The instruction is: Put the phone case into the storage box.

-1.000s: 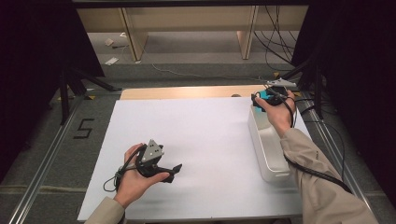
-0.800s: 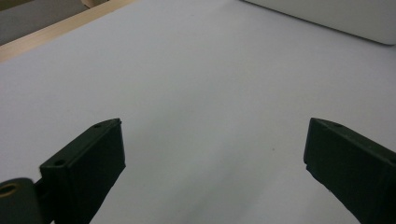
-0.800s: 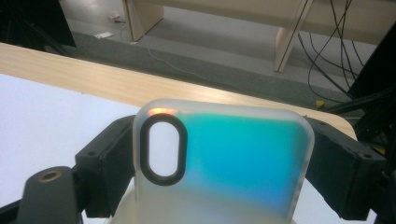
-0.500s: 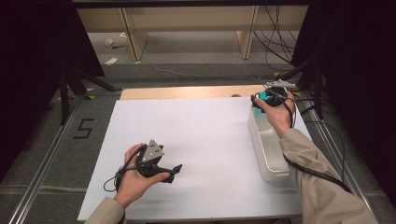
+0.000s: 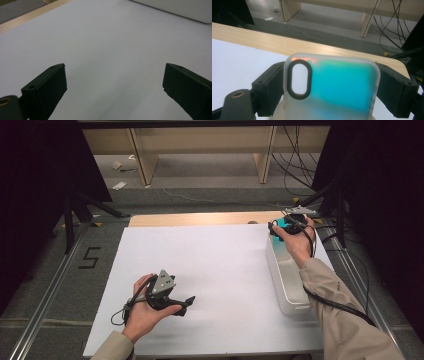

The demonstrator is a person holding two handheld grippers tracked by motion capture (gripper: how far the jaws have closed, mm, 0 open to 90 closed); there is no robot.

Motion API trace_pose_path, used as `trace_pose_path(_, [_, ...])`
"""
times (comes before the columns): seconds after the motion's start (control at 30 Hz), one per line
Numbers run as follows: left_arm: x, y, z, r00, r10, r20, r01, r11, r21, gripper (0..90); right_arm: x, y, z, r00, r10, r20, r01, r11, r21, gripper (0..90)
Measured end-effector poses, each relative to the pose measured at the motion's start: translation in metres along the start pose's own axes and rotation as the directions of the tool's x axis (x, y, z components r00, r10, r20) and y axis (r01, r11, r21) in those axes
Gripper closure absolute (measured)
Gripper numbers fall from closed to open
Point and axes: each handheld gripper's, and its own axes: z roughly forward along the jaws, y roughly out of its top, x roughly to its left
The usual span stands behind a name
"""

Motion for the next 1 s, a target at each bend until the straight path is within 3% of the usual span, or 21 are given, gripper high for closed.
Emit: trace_pose_path(1.0, [0.0, 0.0, -0.0001, 1.0, -0.001, 0.001, 0.001, 1.0, 0.0, 4.4, -0.0022, -0.0008, 0.0009, 0.9999, -0.015, 0.002, 0.015, 1.0, -0.001, 10.9])
